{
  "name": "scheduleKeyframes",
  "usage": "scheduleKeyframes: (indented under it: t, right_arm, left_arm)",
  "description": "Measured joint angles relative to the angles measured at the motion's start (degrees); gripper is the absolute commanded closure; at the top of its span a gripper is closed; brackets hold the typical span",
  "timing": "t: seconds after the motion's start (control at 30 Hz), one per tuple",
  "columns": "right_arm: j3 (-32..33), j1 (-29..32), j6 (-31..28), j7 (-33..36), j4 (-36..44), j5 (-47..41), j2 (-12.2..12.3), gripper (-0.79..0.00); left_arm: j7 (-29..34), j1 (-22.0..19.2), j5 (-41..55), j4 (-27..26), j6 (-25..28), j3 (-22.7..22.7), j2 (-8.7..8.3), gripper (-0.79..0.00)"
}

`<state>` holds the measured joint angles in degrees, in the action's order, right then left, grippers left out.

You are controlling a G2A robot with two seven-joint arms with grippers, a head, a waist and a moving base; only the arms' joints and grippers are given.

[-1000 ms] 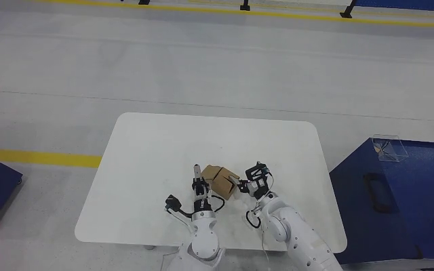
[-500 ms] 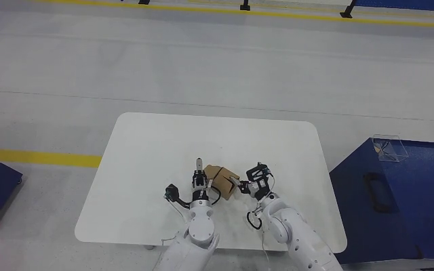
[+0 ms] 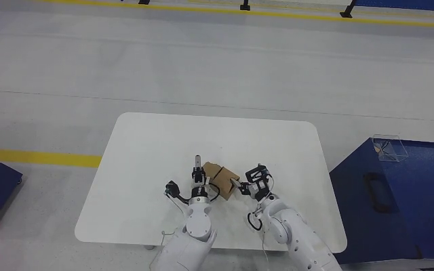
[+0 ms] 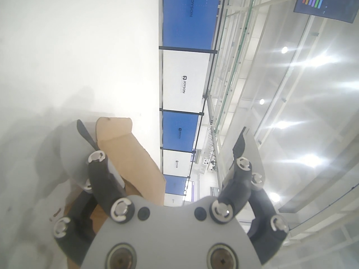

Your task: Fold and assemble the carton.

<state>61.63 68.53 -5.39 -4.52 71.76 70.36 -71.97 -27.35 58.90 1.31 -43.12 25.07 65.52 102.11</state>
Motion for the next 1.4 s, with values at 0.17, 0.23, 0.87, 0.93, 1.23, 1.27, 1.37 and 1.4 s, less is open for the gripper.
scheduleKeyframes:
  t: [0.17,0.23,0.87,0.93,1.23,1.27,1.37,1.4]
  right_arm:
    - [-0.2,-0.1,0.3,0.5,-0.3,0.9,-0.2,-0.785]
    - [-0.3,-0.1,0.5,0.6,-0.4,1.3,-0.3,-0.785]
    - [1.6,0.0,1.4,1.3,0.1,2.6,-0.6,-0.785]
    - [2.1,0.0,1.6,1.3,0.1,2.7,-0.6,-0.785]
    - [6.3,0.4,1.2,1.1,1.1,1.3,0.0,-0.785]
    - [7.1,0.6,0.7,1.2,1.4,0.9,0.1,-0.785]
    - [8.4,1.3,-0.1,1.6,2.1,0.9,0.4,-0.785]
    - [8.7,1.5,-0.2,1.7,2.3,1.0,0.4,-0.785]
  left_arm:
    - [1.0,0.1,0.0,0.5,7.2,0.4,0.06,-0.785]
    - [1.4,0.5,-0.2,-0.1,10.5,0.5,0.05,-0.785]
    - [3.1,5.1,-6.0,-7.1,13.2,-1.4,0.53,-0.785]
    - [3.4,5.8,-6.5,-7.9,12.7,-1.7,0.59,-0.785]
    - [3.1,7.8,-9.1,-10.5,10.4,-4.7,1.41,-0.785]
    - [3.0,7.8,-9.3,-10.6,9.9,-5.0,1.52,-0.785]
    - [2.8,7.6,-9.8,-10.8,9.0,-5.5,1.75,-0.785]
    - [2.6,7.6,-9.9,-10.9,8.7,-5.6,1.8,-0.785]
